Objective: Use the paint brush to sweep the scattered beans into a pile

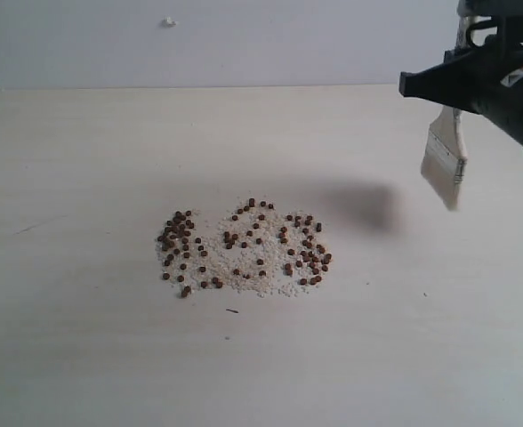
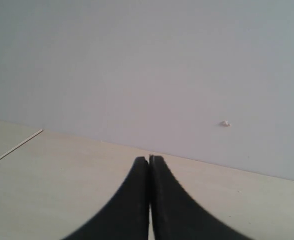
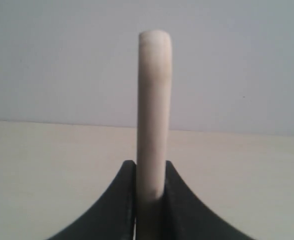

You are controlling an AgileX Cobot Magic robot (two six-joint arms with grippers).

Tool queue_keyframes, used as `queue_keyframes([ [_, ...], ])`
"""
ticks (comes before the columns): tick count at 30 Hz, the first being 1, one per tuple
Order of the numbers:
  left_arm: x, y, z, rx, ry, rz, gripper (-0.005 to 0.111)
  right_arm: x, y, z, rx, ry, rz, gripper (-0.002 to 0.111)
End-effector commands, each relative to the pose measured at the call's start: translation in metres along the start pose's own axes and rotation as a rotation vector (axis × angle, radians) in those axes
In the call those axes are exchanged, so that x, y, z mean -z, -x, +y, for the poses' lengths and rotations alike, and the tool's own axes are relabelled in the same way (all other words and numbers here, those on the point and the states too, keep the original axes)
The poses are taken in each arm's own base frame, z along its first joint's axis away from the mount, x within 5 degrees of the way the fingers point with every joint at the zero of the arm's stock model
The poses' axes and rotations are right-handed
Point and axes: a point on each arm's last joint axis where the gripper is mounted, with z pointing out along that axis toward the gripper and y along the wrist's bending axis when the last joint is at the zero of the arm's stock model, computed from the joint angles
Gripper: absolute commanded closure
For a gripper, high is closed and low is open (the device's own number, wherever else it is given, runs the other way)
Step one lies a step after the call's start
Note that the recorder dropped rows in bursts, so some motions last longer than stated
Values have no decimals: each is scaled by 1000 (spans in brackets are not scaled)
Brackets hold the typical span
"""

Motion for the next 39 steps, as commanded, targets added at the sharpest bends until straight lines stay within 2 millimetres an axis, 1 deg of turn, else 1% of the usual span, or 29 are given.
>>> queue_keyframes([
  [1,0,-1,1,6,7,-1,107,17,-15,10,75,-12,-83,108],
  [4,0,-1,1,6,7,-1,107,31,-22,28,126,3,-129,108],
  [8,0,-1,1,6,7,-1,107,43,-30,51,180,-12,-85,108],
  [11,0,-1,1,6,7,-1,107,50,-36,64,220,-17,-62,108],
  [14,0,-1,1,6,7,-1,107,58,-41,78,211,7,-40,108],
  [17,0,-1,1,6,7,-1,107,61,-49,88,224,31,-24,108],
  [21,0,-1,1,6,7,-1,107,55,-55,101,244,52,-15,108],
  [24,0,-1,1,6,7,-1,107,43,-63,112,250,65,19,108],
  [28,0,-1,1,6,7,-1,107,30,-70,127,209,102,81,108],
  [33,0,-1,1,6,7,-1,107,21,-70,141,146,149,137,108],
  [37,0,-1,1,6,7,-1,107,18,-70,149,50,185,190,108],
  [39,0,-1,1,6,7,-1,107,18,-69,154,41,202,194,108],
])
